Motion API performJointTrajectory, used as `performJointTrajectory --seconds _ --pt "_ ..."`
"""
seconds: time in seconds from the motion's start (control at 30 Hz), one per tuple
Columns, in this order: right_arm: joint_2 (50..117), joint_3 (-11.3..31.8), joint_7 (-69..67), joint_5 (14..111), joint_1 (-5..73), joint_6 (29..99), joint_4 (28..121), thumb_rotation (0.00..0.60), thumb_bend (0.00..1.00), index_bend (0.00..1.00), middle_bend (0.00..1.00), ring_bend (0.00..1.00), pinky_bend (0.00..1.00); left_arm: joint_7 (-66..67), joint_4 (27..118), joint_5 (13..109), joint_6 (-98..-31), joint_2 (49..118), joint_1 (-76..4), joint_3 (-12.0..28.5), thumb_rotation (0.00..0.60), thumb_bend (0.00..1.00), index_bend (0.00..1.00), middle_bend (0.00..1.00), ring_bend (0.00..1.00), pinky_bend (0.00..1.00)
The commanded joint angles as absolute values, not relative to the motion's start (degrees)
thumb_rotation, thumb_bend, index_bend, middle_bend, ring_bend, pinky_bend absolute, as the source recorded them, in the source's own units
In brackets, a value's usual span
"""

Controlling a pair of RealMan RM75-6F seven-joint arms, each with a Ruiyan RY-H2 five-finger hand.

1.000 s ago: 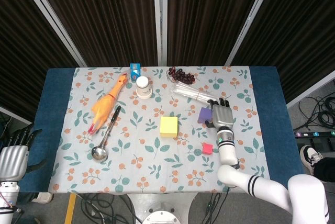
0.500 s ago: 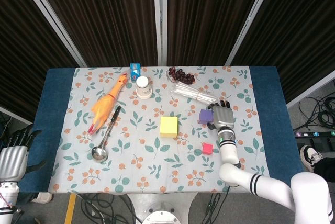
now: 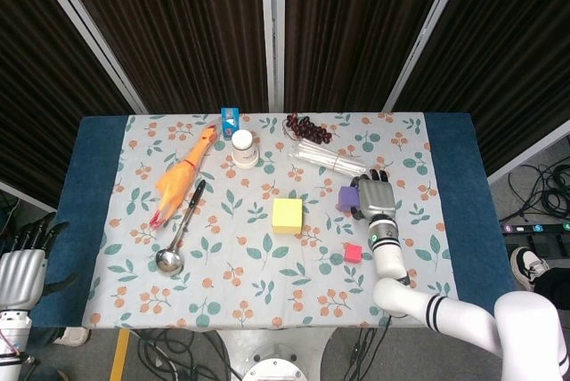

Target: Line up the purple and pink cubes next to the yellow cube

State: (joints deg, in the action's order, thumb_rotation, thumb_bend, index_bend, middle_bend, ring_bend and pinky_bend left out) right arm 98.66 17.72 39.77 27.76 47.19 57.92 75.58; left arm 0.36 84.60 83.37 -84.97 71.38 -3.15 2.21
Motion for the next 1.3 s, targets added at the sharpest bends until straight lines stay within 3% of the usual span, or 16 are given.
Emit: performJointTrajectory --seconds 0.03,0.27,0.8,1.3 --pt "95.5 17.2 37.7 29.7 46.1 56.6 80.3 0.6 0.33 0.45 0.24 0.07 0.0 0.5 84.7 83.4 -85.0 71.3 -3.1 2.2 0.6 0.02 0.24 0.17 0.12 0.12" --pt "94.8 16.2 36.4 31.5 46.6 56.4 85.2 0.6 0.33 0.45 0.23 0.07 0.0 1.1 85.5 83.6 -85.0 71.0 -3.3 2.4 0.6 0.02 0.24 0.17 0.12 0.12" --pt "101.1 15.8 39.3 29.7 48.9 64.3 86.0 0.6 0.33 0.45 0.22 0.05 0.0 -0.3 84.5 83.8 -85.0 71.4 -3.3 2.2 0.6 0.02 0.24 0.17 0.12 0.12" --pt "104.3 16.0 40.9 29.2 49.5 65.5 83.8 0.6 0.29 0.45 0.21 0.05 0.0 -1.8 82.7 83.8 -85.0 72.2 -3.0 2.0 0.6 0.02 0.24 0.17 0.12 0.12"
